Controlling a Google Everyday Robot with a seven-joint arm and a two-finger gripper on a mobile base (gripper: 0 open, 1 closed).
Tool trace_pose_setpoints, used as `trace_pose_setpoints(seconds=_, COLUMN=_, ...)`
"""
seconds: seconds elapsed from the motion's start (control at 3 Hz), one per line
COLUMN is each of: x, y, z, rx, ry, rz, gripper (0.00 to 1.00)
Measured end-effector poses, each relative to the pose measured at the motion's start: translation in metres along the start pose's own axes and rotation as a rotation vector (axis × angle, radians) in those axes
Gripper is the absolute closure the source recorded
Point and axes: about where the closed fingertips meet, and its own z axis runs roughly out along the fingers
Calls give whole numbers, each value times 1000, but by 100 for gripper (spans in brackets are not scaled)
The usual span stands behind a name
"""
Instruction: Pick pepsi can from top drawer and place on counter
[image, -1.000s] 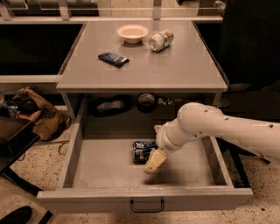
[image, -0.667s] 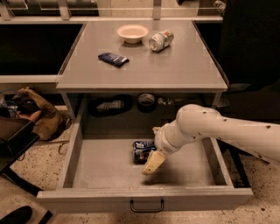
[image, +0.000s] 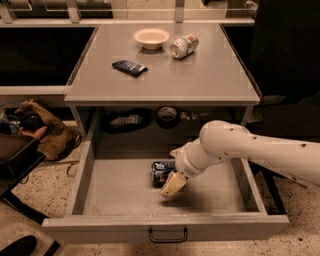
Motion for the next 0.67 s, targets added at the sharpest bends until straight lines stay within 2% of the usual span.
trace_pose_setpoints(seconds=0.67, x=0, y=0, z=0, rx=0, ry=0, rz=0, gripper=65)
